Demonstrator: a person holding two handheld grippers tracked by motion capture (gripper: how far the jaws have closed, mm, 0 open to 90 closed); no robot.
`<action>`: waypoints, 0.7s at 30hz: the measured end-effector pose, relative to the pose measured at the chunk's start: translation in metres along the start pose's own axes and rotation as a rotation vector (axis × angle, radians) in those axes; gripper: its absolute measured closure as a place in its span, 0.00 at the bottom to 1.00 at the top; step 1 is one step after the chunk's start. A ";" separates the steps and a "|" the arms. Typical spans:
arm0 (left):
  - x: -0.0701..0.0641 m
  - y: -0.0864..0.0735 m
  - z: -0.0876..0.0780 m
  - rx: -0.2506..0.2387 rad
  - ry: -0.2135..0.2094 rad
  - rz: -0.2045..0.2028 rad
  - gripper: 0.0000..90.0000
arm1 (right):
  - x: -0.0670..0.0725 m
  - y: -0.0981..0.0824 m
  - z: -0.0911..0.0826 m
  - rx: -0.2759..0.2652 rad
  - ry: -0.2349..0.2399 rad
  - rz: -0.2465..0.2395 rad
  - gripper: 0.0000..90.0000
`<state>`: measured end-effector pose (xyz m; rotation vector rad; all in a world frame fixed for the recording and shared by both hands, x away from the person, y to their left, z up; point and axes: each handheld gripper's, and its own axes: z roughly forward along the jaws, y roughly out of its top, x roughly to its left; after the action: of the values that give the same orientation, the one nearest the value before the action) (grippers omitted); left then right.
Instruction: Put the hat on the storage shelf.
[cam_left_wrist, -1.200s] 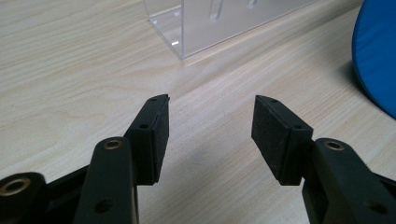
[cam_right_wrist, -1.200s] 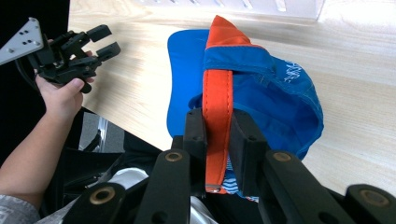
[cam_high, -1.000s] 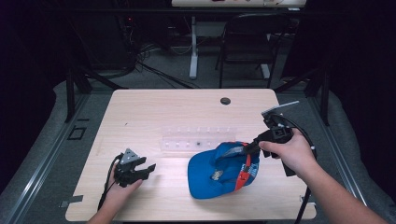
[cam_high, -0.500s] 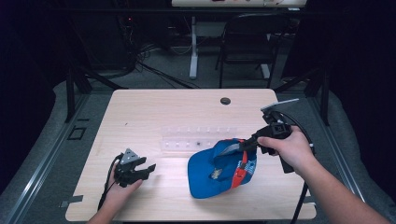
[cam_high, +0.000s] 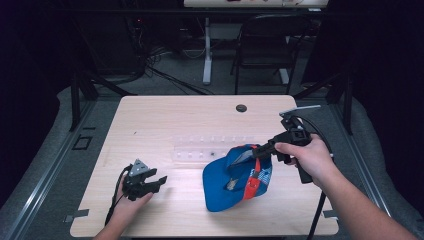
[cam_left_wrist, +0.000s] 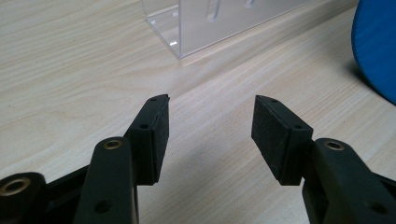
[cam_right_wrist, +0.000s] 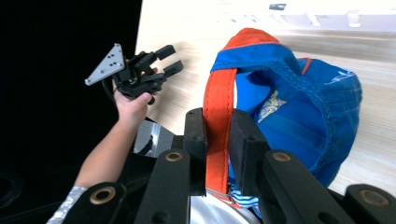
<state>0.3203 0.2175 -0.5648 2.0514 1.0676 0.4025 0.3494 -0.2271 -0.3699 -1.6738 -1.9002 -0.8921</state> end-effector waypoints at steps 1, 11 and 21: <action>0.000 0.000 0.000 0.000 0.000 0.000 0.52 | -0.001 0.000 0.001 0.008 0.015 0.001 0.87; 0.000 0.000 0.000 0.001 0.001 0.001 0.52 | -0.004 0.001 0.005 -0.017 0.111 0.025 0.87; 0.000 0.000 0.000 0.002 -0.001 0.001 0.52 | 0.003 0.003 0.004 -0.033 0.185 0.015 0.87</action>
<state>0.3201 0.2172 -0.5649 2.0542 1.0665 0.4010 0.3517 -0.2222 -0.3700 -1.5631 -1.7565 -1.0397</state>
